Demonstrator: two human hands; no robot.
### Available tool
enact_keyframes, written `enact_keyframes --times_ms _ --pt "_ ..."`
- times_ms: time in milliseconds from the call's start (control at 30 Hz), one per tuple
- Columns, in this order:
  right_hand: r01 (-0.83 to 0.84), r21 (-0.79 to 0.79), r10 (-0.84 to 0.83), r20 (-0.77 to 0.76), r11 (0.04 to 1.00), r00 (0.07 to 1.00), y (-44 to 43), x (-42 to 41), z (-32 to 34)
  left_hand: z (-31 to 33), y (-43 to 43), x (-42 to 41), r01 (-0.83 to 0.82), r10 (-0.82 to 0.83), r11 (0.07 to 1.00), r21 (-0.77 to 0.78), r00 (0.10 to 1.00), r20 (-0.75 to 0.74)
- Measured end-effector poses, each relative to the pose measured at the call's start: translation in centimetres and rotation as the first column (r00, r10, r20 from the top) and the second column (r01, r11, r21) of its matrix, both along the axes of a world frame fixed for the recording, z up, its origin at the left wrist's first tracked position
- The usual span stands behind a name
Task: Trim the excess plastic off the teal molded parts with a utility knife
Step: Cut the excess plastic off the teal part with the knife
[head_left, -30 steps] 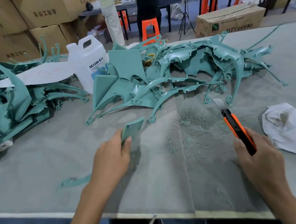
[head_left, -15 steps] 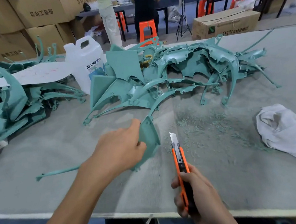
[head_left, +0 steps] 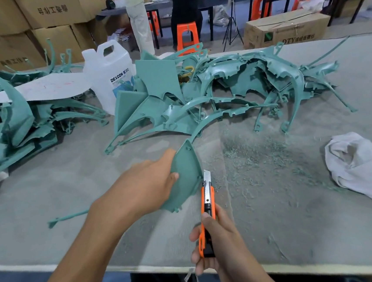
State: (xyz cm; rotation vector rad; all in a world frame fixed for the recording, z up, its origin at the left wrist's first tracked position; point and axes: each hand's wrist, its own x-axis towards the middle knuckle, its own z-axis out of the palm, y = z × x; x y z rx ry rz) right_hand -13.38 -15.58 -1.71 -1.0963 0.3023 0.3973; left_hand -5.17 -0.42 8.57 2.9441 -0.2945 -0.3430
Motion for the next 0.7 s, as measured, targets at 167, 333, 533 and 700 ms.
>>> enact_keyframes --times_ms 167,333,533,700 --pt "0.011 -0.089 0.000 0.118 0.996 0.993 0.8 0.2 0.7 -0.1 -0.7 -0.1 -0.008 0.010 0.998 0.060 1.000 -0.021" --pt "-0.080 -0.073 0.102 0.394 0.994 0.913 0.7 0.4 5.3 -0.3 -1.1 -0.4 0.023 -0.023 0.998 0.053 1.000 0.003" --pt "0.054 0.035 -0.063 0.362 0.998 0.930 0.5 0.6 4.7 -0.1 -1.0 -0.2 0.003 -0.003 0.998 0.069 1.000 0.001" --pt "0.091 -0.094 -0.077 0.139 0.991 0.987 1.2 -0.1 0.4 -0.3 -0.6 -0.2 0.002 -0.001 0.999 0.043 1.000 -0.013"
